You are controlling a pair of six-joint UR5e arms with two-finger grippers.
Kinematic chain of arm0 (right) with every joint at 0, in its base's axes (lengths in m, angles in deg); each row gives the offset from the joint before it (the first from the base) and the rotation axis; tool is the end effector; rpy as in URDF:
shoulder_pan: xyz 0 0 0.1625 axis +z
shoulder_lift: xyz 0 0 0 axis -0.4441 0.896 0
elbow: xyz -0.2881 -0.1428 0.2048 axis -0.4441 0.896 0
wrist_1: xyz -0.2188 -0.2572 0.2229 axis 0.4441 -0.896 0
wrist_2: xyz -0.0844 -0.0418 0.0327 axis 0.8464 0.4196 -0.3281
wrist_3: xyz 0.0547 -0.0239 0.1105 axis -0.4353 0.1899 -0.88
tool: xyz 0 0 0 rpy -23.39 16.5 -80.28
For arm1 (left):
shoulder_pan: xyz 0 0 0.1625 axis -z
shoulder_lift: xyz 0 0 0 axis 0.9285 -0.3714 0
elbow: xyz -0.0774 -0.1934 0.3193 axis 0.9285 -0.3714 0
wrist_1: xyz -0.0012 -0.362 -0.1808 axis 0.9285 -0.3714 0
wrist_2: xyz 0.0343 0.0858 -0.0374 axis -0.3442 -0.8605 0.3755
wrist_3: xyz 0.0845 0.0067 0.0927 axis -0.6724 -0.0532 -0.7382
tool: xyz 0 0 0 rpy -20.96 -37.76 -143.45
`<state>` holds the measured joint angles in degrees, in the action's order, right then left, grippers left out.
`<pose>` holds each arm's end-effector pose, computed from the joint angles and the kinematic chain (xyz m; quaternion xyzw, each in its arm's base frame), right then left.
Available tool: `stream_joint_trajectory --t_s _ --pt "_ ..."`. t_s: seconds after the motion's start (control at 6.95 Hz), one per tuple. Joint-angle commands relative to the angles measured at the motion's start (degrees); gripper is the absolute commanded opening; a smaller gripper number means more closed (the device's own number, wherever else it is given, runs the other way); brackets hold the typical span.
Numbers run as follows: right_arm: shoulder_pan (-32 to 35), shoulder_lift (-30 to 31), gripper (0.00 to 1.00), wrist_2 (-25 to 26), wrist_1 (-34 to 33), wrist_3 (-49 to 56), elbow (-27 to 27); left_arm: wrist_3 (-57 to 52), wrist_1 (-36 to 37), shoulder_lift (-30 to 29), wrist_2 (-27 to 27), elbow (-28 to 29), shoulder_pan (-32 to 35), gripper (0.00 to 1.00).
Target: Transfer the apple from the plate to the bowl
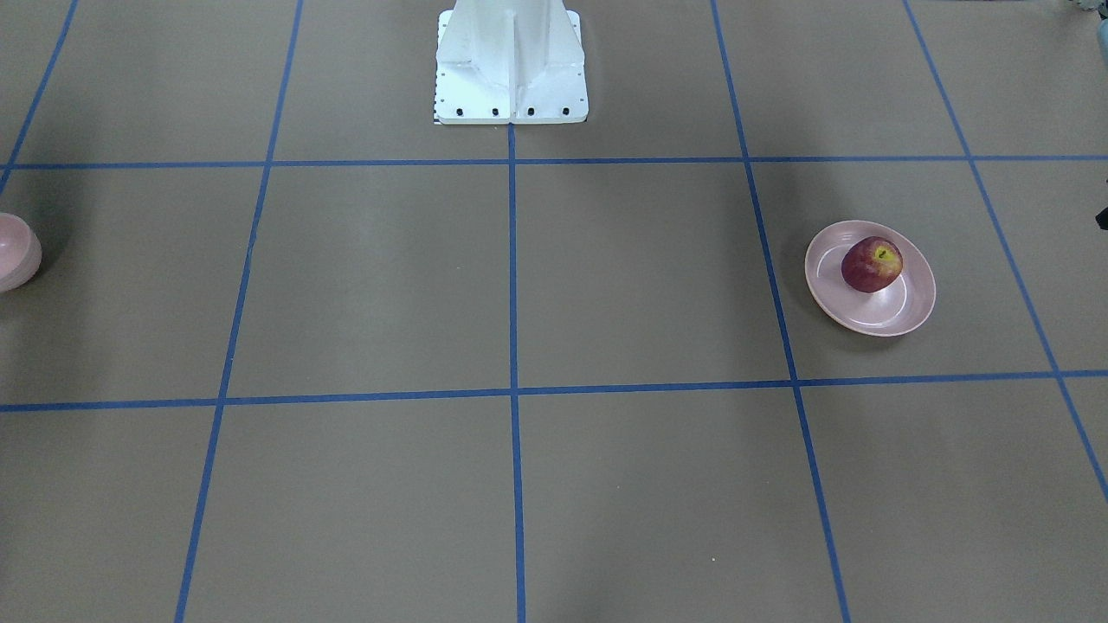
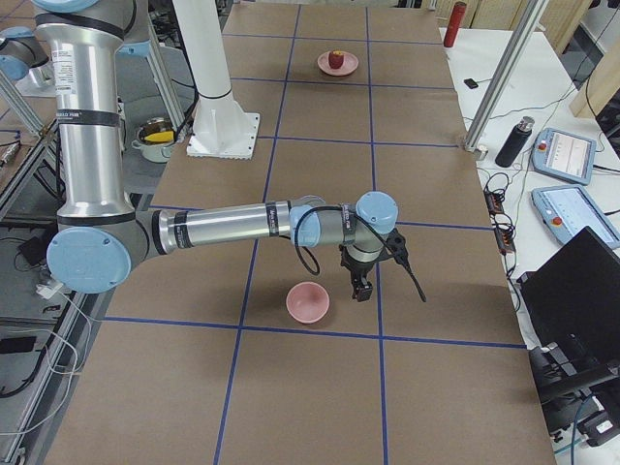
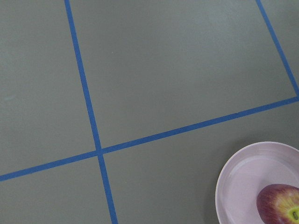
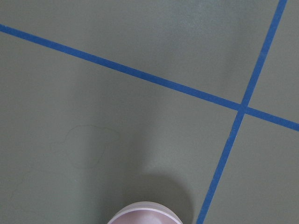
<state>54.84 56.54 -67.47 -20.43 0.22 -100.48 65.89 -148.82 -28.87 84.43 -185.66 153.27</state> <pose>-0.0328 -0.4913 0.5681 0.0384 -0.3914 -0.1632 0.9048 0.0002 -0.4800 0.5352 0.1588 0.4100 0.0698 0.8954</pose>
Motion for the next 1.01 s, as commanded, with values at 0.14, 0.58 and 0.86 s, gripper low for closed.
stream_joint_trajectory --t_s 0.14,0.58,0.86 --pt "0.0 0.0 1.00 0.1 0.1 0.3 -0.1 0.2 -0.6 1.1 0.1 0.4 0.0 0.98" --pt "-0.1 0.5 1.00 0.4 0.0 -0.2 0.1 0.1 -0.6 1.2 0.1 0.9 0.0 0.98" --pt "-0.5 2.1 1.00 0.4 0.0 -0.2 1.3 0.5 -0.6 1.3 0.1 0.4 -0.1 0.98"
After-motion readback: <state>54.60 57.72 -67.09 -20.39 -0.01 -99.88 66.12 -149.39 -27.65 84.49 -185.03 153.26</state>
